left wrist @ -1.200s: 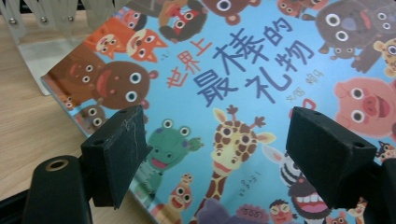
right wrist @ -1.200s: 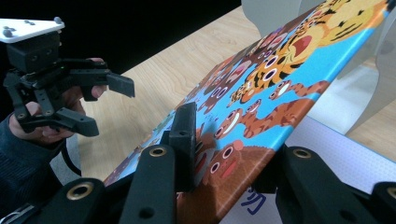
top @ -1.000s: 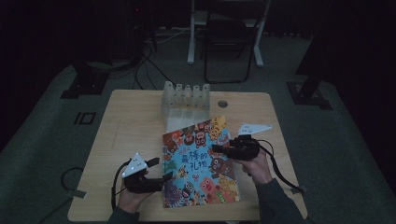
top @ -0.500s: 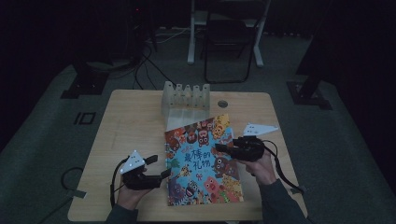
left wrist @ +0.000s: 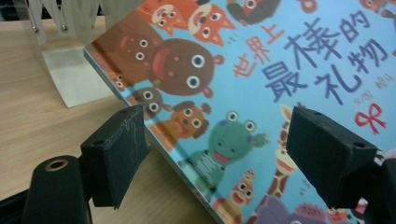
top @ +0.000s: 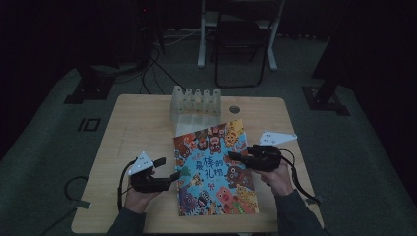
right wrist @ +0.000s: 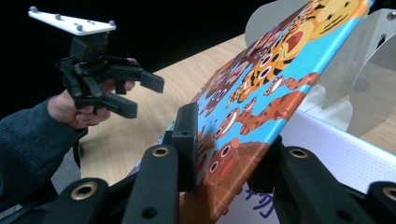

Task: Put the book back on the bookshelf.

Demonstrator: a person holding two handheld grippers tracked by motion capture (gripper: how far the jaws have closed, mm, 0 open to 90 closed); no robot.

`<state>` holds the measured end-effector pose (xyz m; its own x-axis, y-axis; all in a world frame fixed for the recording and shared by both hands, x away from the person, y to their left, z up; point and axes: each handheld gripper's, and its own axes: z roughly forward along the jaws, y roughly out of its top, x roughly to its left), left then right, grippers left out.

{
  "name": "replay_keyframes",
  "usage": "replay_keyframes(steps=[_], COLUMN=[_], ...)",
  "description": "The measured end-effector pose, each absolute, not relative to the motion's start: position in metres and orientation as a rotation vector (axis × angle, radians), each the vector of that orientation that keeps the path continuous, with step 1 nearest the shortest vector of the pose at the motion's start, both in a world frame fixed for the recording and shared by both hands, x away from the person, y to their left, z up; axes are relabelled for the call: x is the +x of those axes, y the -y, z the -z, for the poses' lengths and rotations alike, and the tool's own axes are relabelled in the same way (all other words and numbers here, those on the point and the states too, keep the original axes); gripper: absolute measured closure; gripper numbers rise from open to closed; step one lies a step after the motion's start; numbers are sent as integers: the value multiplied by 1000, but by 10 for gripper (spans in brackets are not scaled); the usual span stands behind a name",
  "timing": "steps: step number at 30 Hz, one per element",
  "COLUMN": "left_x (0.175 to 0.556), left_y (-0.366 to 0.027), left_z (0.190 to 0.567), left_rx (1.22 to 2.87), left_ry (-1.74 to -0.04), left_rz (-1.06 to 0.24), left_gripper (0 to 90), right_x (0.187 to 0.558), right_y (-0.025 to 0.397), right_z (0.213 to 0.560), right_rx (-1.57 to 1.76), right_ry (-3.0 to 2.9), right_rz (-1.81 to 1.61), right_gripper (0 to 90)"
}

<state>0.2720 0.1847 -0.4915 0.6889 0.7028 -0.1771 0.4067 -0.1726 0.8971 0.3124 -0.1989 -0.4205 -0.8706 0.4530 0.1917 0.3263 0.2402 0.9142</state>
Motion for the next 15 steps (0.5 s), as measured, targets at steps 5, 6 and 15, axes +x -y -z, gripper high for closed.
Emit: replay_keyframes(steps=[5,6,15], left_x=[283,284,297], left_y=[-186,-186,-185], left_z=[492,492,489], left_rx=[1799,1799,1793], left_ry=[-869,-868,-852], left_rz=[-316,-316,-305], left_gripper=[197,196,193], right_x=[310,310,305], right_y=[201,201,204], right_z=[419,419,416], right_rx=[729,723,676], right_ry=[-2372,-2369,-2350], right_rz=[-1714,-1713,-1721], right_gripper=[698,698,698])
